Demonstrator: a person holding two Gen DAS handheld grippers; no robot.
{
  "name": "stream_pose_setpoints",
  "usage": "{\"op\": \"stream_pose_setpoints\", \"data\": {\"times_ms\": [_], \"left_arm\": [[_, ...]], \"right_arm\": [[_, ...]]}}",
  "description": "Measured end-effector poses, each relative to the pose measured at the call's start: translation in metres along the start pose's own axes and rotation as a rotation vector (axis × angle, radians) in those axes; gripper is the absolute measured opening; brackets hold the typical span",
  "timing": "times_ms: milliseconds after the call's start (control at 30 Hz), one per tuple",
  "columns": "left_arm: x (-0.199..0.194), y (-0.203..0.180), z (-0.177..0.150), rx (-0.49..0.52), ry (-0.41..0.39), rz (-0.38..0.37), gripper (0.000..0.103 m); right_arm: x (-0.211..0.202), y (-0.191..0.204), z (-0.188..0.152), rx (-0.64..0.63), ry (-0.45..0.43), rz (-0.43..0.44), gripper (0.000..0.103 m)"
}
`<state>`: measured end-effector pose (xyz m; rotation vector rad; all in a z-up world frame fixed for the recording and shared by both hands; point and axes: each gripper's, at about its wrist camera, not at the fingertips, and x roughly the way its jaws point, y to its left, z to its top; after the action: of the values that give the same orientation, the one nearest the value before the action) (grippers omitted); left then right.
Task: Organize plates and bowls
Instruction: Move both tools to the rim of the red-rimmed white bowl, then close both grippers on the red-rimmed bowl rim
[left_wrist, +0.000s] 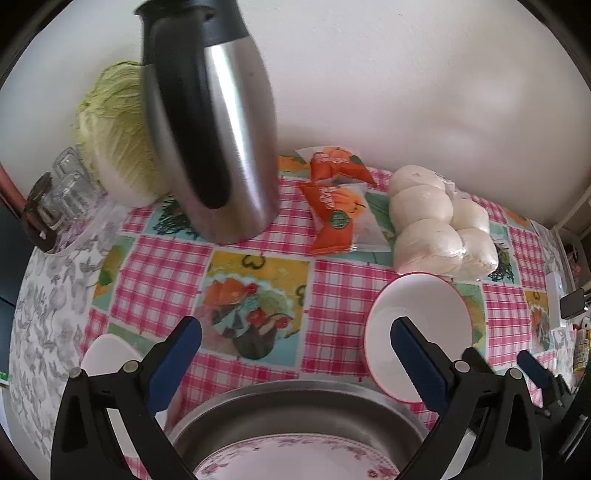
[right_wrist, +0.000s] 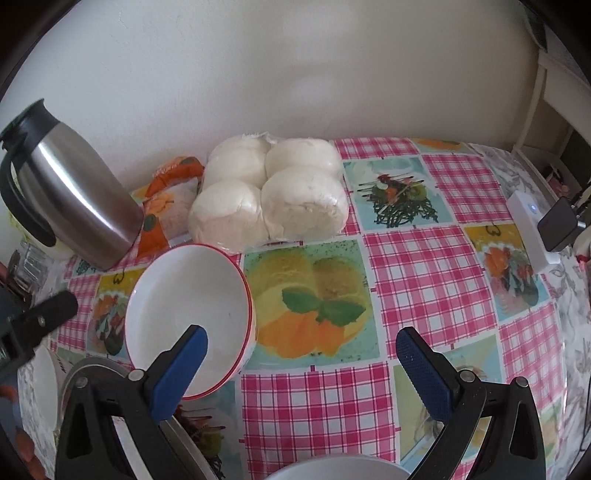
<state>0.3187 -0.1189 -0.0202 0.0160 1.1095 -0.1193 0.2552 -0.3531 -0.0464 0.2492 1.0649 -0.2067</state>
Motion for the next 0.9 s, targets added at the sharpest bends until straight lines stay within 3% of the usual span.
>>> {"op": "stream_pose_setpoints", "data": {"times_ms": [433, 800, 900], "left_arm": [[0.026, -0.026, -0.004, 0.034, 0.056, -0.019, 0.101], [0.058, -0.038, -0.010, 0.061, 0.141, -0.045, 0.054], [0.066, -0.041, -0.011, 0.064, 0.157, -0.049, 0.045]], "right_arm": [[0.013, 0.003, -0.002, 0.043, 0.033, 0.051, 0.100], [0.033, 0.008, -0.008, 0.093, 0.075, 0.141, 0.063], [0.040, 0.010, -0.010, 0.093, 0.100, 0.169, 0.058]]}}
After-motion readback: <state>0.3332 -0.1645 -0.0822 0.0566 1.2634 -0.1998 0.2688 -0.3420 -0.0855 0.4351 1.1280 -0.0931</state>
